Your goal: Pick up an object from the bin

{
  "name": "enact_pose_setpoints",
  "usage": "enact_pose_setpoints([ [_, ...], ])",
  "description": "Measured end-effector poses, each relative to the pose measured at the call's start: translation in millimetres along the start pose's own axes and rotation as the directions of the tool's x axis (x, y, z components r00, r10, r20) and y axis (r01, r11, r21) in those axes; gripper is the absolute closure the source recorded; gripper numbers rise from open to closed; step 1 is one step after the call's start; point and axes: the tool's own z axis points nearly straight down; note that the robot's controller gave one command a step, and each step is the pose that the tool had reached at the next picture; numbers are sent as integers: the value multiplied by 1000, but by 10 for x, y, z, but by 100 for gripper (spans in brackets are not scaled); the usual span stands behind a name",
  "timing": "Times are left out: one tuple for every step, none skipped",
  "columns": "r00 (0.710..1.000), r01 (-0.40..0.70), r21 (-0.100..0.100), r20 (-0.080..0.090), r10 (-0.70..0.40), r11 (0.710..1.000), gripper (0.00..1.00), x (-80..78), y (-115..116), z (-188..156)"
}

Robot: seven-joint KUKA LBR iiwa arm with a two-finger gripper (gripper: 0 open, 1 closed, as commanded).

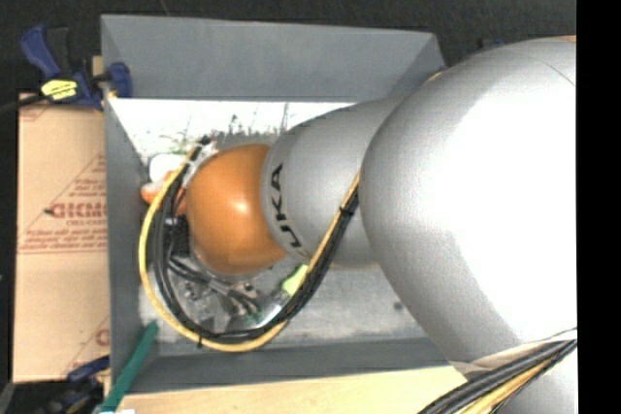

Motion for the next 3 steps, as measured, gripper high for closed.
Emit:
enact_pose_setpoints([
  [1000, 3, 0, -10, -3, 1000, 100, -29, -13, -174],
  [1000, 15, -2, 5, -15, 1000, 100, -92, -6, -389],
  [907, 420, 1, 8, -420, 907, 100, 182, -180, -176],
])
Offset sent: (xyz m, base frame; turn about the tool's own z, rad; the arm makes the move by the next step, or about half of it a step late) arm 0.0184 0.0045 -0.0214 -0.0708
